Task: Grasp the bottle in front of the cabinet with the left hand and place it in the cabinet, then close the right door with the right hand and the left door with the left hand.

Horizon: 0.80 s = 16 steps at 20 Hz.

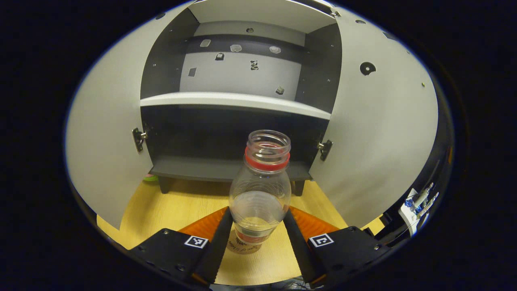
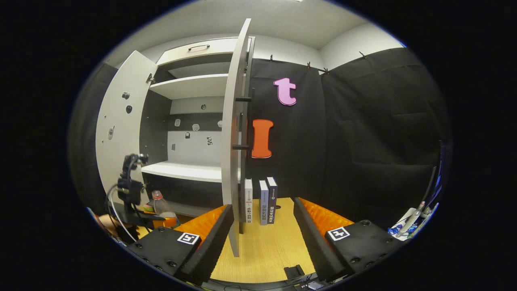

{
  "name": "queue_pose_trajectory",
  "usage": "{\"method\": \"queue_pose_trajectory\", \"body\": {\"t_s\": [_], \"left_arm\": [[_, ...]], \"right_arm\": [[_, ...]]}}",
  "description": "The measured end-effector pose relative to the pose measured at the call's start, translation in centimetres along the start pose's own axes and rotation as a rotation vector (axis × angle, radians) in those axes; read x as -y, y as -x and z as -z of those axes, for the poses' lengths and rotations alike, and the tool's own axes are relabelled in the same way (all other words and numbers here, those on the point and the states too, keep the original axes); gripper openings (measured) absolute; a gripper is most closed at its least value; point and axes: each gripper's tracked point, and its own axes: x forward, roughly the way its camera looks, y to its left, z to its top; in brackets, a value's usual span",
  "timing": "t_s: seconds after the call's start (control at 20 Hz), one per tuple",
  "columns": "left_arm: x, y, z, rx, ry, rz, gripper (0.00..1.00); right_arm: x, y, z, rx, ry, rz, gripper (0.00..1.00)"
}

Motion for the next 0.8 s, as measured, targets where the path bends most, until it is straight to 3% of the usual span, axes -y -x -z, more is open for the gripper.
{"method": "queue_pose_trajectory", "body": {"t_s": [0.35,0.55,0.8], "left_arm": [[2.1,5.4,-13.4,0.195,0.014,0.091,0.76],[0.9,5.4,-19.7,0.265,-0.028,0.047,0.76],[1.6,3.4,-25.3,0.289,-0.068,0.052,0.76]], "right_arm": [[0.7,1.0,-1.1,0.013,-0.019,-0.019,0.99],[1.0,1.6,-1.8,0.03,-0.037,-0.034,0.99],[2.2,2.3,-2.3,0.05,-0.043,-0.019,0.98]]}}
